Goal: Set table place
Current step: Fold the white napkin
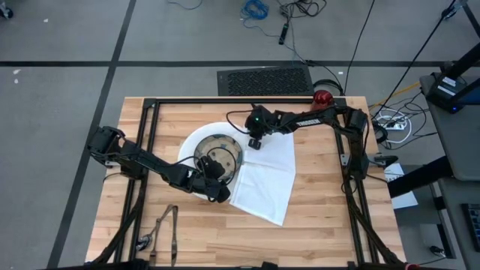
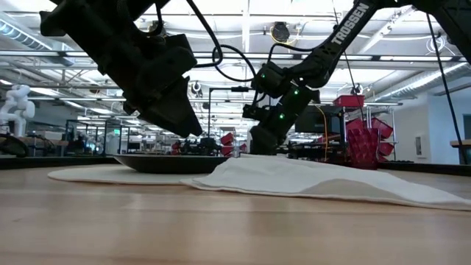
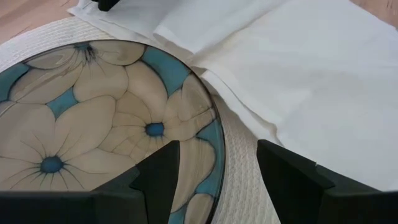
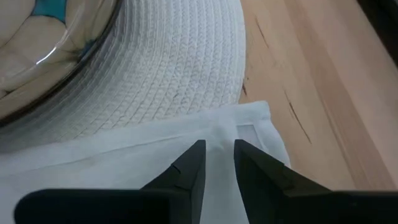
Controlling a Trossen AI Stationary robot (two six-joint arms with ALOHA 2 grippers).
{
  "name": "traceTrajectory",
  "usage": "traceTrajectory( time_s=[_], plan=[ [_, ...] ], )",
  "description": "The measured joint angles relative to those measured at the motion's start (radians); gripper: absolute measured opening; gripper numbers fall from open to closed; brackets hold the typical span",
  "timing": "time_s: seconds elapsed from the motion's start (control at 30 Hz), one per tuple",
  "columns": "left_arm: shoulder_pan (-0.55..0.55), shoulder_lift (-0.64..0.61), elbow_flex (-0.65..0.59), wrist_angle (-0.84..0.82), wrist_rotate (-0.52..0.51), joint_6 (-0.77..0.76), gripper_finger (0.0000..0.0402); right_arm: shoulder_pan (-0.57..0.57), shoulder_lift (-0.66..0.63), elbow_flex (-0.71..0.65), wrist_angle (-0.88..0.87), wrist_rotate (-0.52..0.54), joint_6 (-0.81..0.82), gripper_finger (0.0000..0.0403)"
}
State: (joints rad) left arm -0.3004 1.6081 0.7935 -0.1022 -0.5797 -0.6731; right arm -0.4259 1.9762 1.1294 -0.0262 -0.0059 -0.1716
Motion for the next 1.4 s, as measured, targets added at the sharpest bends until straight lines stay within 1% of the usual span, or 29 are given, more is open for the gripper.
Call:
traceTrajectory(
  time_s=[0.3,0.47,0.6,0.8,0.97,1.2,1.3,1.4],
  plan=[
    [0.000,0.000,0.000,0.004,0.000,0.002,0.0201,0.000,0.000,-0.009,0.000,0.007,-0.043,0.0073],
    [0.000,0.000,0.000,0.023,0.000,0.026,0.0201,-0.003,0.004,-0.009,0.042,0.007,-0.071,0.0073],
    [0.000,0.000,0.000,0.027,0.000,0.026,0.0201,-0.012,0.011,-0.009,0.060,-0.007,-0.077,0.0073],
    [0.000,0.000,0.000,0.026,0.000,0.027,0.0201,-0.030,0.021,-0.009,0.044,-0.029,-0.081,0.0073],
    [0.000,0.001,0.000,0.026,0.000,0.028,0.0201,-0.040,0.038,-0.008,0.061,-0.080,-0.077,0.0073],
    [0.001,0.001,0.000,0.026,0.000,0.028,0.0201,-0.038,0.042,-0.007,0.063,-0.081,-0.072,0.0072],
    [0.001,0.001,0.000,0.027,0.000,0.028,0.0201,-0.037,0.042,-0.007,0.061,-0.074,-0.061,0.0063],
    [0.000,0.001,0.000,0.027,0.000,0.028,0.0201,-0.037,0.041,-0.006,0.060,-0.075,-0.057,0.0040]
  ],
)
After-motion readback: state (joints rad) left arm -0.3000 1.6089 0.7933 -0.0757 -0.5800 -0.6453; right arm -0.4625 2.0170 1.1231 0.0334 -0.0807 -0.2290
